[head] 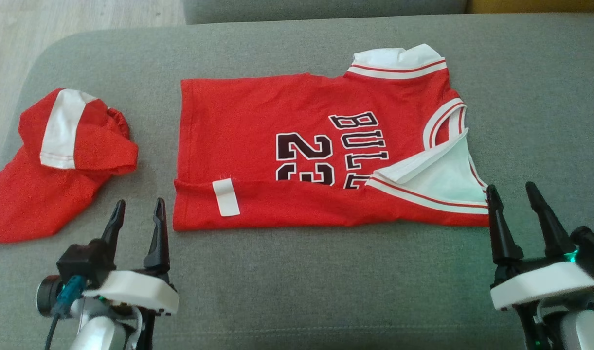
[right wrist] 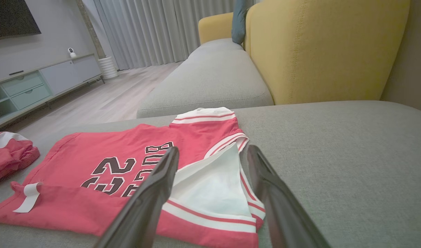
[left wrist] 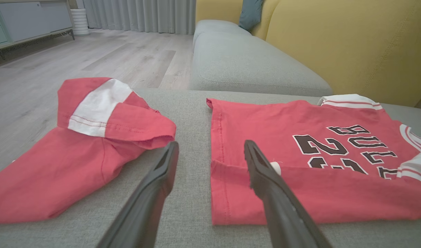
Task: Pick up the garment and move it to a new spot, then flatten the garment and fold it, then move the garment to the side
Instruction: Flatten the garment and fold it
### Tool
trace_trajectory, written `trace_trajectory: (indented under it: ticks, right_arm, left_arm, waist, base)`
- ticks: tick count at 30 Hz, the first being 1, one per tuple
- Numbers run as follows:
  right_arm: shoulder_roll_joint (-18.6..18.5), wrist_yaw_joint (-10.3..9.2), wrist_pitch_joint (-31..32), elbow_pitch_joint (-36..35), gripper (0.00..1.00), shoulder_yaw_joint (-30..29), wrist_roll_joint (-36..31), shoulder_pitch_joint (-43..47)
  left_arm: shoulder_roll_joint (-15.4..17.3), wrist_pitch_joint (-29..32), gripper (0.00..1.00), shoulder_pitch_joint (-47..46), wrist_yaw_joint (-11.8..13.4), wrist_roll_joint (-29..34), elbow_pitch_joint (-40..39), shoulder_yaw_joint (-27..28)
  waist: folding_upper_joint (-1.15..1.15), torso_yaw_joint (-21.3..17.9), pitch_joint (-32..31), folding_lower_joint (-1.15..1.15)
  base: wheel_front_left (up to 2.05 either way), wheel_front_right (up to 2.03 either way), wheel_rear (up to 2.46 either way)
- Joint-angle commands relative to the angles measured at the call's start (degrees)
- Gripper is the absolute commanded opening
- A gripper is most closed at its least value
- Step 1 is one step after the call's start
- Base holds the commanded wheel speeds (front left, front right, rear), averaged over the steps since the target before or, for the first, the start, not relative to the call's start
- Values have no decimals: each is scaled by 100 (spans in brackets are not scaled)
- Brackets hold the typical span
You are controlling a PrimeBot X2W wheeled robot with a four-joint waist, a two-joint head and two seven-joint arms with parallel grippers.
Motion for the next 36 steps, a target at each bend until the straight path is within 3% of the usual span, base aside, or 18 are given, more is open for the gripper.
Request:
trace_trajectory:
  ticks: [1, 8, 15, 23, 33, 34, 35, 36]
  right_arm:
    - [-44, 22, 21, -266, 100, 65, -55, -78]
    - [-66, 22, 205, -301, 100, 27, -67, -115]
    - [-261, 22, 497, 206, 100, -20, 37, -399]
    - [-313, 22, 1379, 999, 100, -132, 227, -905]
    - [-179, 22, 2401, 1376, 100, -282, 420, -1180]
    - [-172, 22, 2466, 1376, 69, -275, 443, -1196]
    - [-170, 22, 2498, 1368, 31, -274, 456, -1207]
    - [-153, 22, 2554, 1370, 0, -276, 500, -1210]
  left_arm:
    - [72, -69, 100, -175, 34, 49, -222, 209]
    - [80, -51, 100, -302, -63, 103, -94, 110]
    - [21, 134, 100, -757, -426, -50, 426, -84]
    - [-174, 757, 100, -1416, -959, -481, 1669, -268]
    - [-270, 1500, 100, -1780, -1267, -937, 2363, -337]
    - [-269, 1548, 97, -1793, -1295, -971, 2386, -354]
    - [-257, 1580, 62, -1805, -1318, -980, 2398, -381]
    - [-242, 1592, 21, -1813, -1336, -982, 2400, -404]
  waist:
    - [0, -6, -12, 0]
    - [0, 25, 42, 0]
    - [0, 73, 226, 0]
    - [0, 113, 533, 0]
    - [0, 142, 679, 0]
    - [0, 140, 682, 0]
    - [0, 141, 681, 0]
    - [0, 142, 682, 0]
  base:
    - [0, 0, 0]
    - [0, 0, 0]
    - [0, 0, 0]
    - [0, 0, 0]
    - [0, 0, 0]
    - [0, 0, 0]
    - [0, 0, 0]
    - [0, 0, 0]
